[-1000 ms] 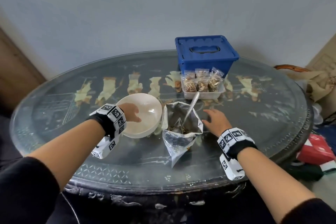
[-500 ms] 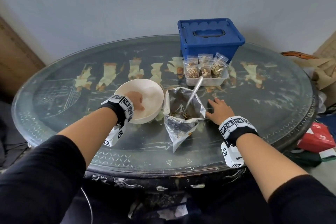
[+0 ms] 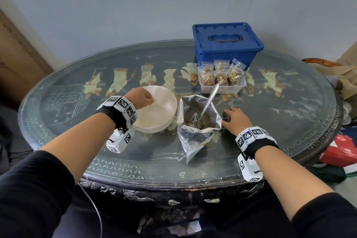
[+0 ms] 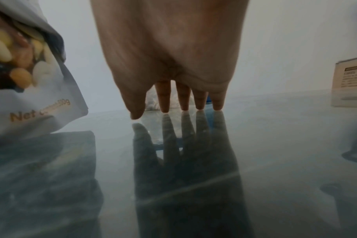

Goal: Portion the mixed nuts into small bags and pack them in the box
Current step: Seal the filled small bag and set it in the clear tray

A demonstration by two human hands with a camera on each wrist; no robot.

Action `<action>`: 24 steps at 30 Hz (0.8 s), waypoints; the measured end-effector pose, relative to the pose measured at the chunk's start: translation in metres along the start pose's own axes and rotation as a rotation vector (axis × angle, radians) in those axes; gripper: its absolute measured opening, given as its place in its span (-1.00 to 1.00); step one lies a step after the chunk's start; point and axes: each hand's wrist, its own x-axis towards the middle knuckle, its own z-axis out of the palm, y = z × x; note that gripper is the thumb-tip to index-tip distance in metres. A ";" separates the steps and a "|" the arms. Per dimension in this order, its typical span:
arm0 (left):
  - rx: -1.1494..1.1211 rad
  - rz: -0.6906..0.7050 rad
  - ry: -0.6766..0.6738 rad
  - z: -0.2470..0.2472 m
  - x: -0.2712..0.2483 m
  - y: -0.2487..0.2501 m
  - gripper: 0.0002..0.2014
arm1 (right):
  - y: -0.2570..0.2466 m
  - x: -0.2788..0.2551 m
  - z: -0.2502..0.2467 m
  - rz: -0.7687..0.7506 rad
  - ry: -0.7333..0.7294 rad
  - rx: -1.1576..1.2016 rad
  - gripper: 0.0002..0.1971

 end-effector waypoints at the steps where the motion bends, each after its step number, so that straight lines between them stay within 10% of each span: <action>1: -0.043 0.021 0.019 -0.004 -0.002 0.002 -0.79 | -0.001 -0.001 -0.002 -0.017 0.043 0.047 -0.48; 8: -0.251 0.162 0.103 -0.033 -0.025 0.023 -0.78 | -0.021 -0.019 -0.061 -0.085 0.497 0.426 -0.74; 13: -0.286 0.273 0.117 -0.052 -0.050 0.051 -0.77 | -0.077 -0.056 -0.120 -0.399 0.802 0.553 -0.82; 19: -0.161 0.446 0.158 -0.058 -0.077 0.071 -0.77 | -0.128 -0.084 -0.124 -0.608 0.361 0.409 -0.61; 24: -0.114 0.584 0.287 -0.053 -0.088 0.066 -0.76 | -0.134 -0.087 -0.110 -0.664 0.547 0.488 -0.88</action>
